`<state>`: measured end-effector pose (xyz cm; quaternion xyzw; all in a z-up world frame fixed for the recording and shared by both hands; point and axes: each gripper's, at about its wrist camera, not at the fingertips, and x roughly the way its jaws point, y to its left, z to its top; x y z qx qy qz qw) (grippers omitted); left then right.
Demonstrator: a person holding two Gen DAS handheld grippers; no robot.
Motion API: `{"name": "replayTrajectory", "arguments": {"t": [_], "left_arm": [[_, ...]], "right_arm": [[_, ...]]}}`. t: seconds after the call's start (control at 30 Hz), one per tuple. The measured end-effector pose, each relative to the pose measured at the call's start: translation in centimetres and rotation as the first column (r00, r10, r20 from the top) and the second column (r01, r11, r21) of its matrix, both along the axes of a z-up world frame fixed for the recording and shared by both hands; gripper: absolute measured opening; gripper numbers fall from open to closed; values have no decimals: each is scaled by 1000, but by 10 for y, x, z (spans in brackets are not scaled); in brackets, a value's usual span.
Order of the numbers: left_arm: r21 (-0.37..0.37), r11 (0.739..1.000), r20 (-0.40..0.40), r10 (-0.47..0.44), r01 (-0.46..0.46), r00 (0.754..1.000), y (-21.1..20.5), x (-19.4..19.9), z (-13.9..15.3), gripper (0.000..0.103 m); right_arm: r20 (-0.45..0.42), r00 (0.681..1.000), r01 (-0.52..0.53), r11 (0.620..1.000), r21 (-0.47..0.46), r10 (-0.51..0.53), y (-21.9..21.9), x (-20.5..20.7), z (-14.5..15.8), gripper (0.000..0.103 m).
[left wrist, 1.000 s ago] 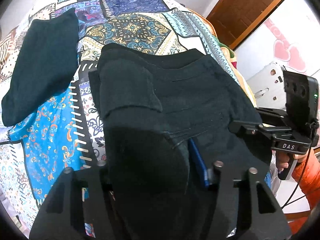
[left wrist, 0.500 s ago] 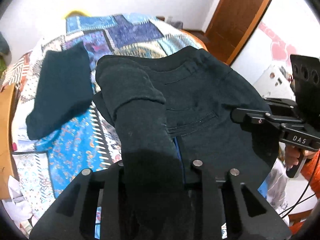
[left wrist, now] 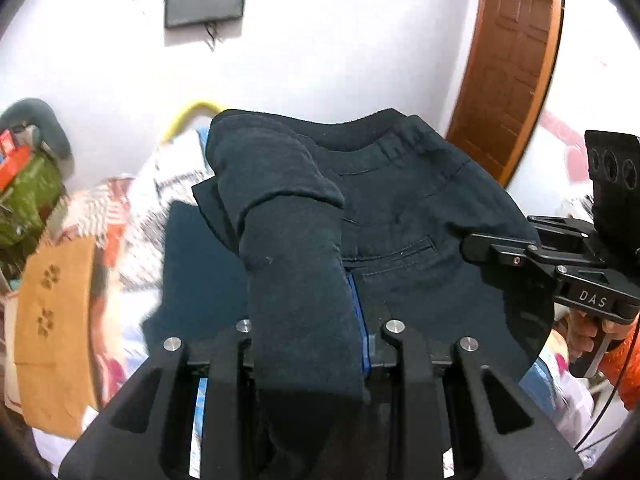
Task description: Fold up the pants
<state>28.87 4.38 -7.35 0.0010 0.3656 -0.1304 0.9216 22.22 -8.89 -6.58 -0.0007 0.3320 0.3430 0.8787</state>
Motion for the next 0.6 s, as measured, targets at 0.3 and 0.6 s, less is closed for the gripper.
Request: {"name": "replayTrajectory", "arguments": {"t": [0.3, 0.6], "left_arm": [[41, 993, 57, 108, -111, 992, 57, 75, -15, 28], [48, 974, -26, 224, -222, 974, 118, 161, -95, 30]], "right_arm": [[42, 999, -20, 999, -38, 22, 63, 77, -14, 12], [-65, 998, -6, 998, -62, 2, 113, 151, -84, 12]]}}
